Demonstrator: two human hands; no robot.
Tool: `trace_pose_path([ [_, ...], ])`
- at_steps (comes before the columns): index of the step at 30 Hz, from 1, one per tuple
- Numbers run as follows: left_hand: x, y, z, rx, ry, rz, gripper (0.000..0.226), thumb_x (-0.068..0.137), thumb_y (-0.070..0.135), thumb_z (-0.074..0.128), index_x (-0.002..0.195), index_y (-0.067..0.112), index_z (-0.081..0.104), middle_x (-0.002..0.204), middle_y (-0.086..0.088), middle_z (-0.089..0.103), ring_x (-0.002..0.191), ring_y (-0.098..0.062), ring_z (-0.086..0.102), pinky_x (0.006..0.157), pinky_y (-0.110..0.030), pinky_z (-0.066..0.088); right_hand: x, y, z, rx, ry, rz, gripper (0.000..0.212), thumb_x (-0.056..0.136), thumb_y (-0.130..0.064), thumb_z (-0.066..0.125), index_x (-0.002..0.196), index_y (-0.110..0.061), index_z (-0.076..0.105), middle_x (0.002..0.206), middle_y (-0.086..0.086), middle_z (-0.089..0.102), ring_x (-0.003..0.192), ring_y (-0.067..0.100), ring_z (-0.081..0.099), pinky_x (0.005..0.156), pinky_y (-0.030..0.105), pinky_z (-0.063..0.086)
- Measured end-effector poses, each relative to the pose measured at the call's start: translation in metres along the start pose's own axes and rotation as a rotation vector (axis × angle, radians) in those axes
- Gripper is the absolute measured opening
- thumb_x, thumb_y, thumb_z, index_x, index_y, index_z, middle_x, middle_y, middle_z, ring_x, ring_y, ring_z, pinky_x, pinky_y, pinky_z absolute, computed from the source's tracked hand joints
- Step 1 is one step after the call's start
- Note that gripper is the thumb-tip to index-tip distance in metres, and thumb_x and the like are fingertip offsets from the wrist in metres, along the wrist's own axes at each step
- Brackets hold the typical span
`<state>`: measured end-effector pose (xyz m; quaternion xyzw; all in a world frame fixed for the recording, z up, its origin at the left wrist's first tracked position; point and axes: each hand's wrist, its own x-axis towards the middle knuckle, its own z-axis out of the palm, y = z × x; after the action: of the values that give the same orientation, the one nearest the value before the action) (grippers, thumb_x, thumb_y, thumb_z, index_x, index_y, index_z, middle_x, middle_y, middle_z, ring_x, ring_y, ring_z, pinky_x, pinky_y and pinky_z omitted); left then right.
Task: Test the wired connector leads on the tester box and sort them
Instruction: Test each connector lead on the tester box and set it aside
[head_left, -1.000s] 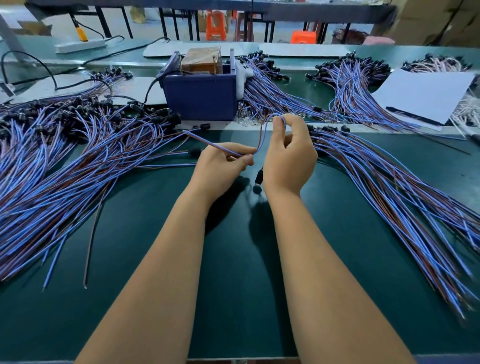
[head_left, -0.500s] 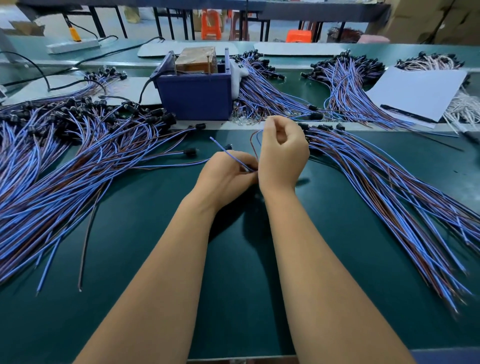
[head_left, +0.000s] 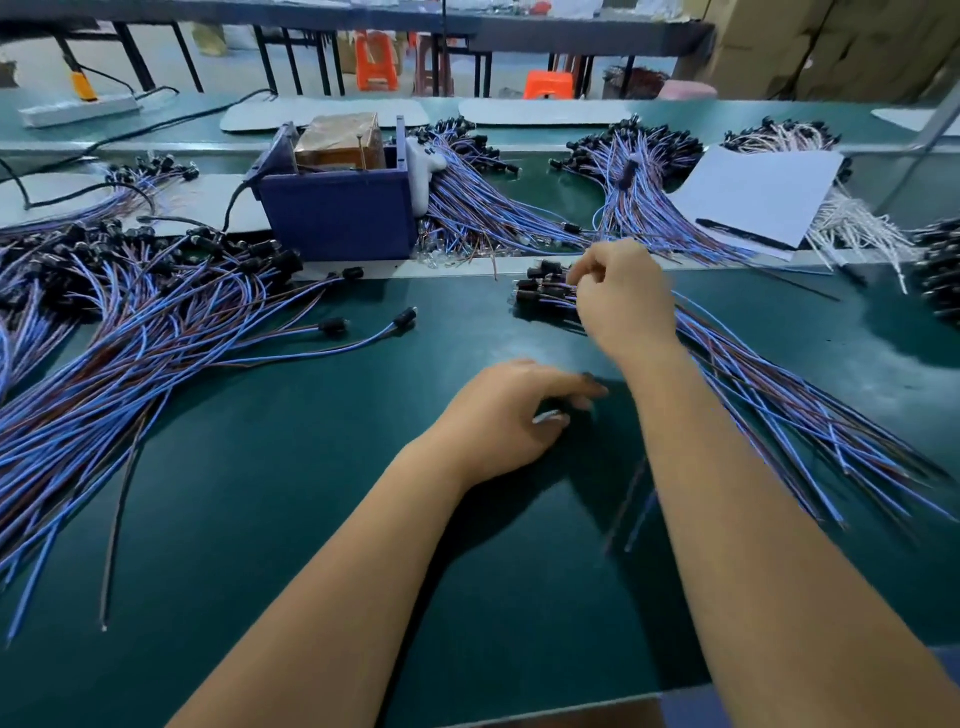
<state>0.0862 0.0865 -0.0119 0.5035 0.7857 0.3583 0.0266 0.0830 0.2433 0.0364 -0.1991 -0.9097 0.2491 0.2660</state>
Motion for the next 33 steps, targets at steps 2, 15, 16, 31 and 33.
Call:
trace_pose_path([
  [2, 0.0, -0.002, 0.003, -0.049, 0.041, -0.024, 0.038, 0.083, 0.0, 0.064, 0.114, 0.021, 0.071, 0.098, 0.008, 0.073, 0.091, -0.006, 0.057, 0.082, -0.011, 0.042, 0.006, 0.016, -0.014, -0.249, -0.06, -0.051, 0.035, 0.084, 0.001, 0.046, 0.083, -0.019, 0.075, 0.102, 0.008, 0.058, 0.085, 0.033, 0.056, 0.074, 0.034, 0.037],
  [15, -0.019, -0.051, -0.05, 0.385, 0.621, -0.638, 0.038, 0.087, 0.011, 0.056, 0.123, 0.021, 0.065, 0.134, 0.002, 0.056, 0.117, -0.029, 0.041, 0.099, -0.038, 0.038, -0.014, -0.018, 0.021, -0.306, -0.004, -0.088, 0.03, 0.09, -0.021, 0.047, 0.107, -0.021, 0.072, 0.113, 0.004, 0.062, 0.11, 0.024, 0.048, 0.09, 0.036, 0.03],
  [16, -0.023, -0.056, -0.055, 0.43, 0.564, -0.745, 0.044, 0.088, 0.016, 0.055, 0.132, 0.022, 0.058, 0.144, 0.002, 0.048, 0.123, -0.03, 0.035, 0.103, -0.04, 0.034, -0.019, -0.029, 0.031, -0.211, -0.051, -0.114, 0.03, 0.09, -0.021, 0.048, 0.11, -0.02, 0.071, 0.115, 0.005, 0.063, 0.11, 0.025, 0.05, 0.091, 0.035, 0.033],
  [31, -0.031, -0.057, -0.063, 0.133, 0.806, -0.708, 0.031, 0.089, 0.006, 0.053, 0.097, 0.025, 0.076, 0.124, 0.006, 0.061, 0.118, -0.025, 0.05, 0.099, -0.037, 0.041, -0.048, -0.07, 0.103, -0.011, -0.16, -0.227, 0.017, 0.094, -0.023, 0.054, 0.108, -0.015, 0.062, 0.111, 0.007, 0.062, 0.106, 0.029, 0.048, 0.083, 0.038, 0.04],
  [33, -0.035, -0.053, -0.067, -0.049, 0.965, -0.611, 0.032, 0.086, 0.002, 0.05, 0.086, 0.024, 0.073, 0.097, 0.004, 0.067, 0.089, -0.016, 0.059, 0.078, -0.034, 0.048, -0.051, -0.067, 0.098, 0.249, -0.05, -0.027, 0.015, 0.094, -0.024, 0.055, 0.103, -0.015, 0.062, 0.101, 0.004, 0.066, 0.099, 0.026, 0.054, 0.078, 0.034, 0.041],
])
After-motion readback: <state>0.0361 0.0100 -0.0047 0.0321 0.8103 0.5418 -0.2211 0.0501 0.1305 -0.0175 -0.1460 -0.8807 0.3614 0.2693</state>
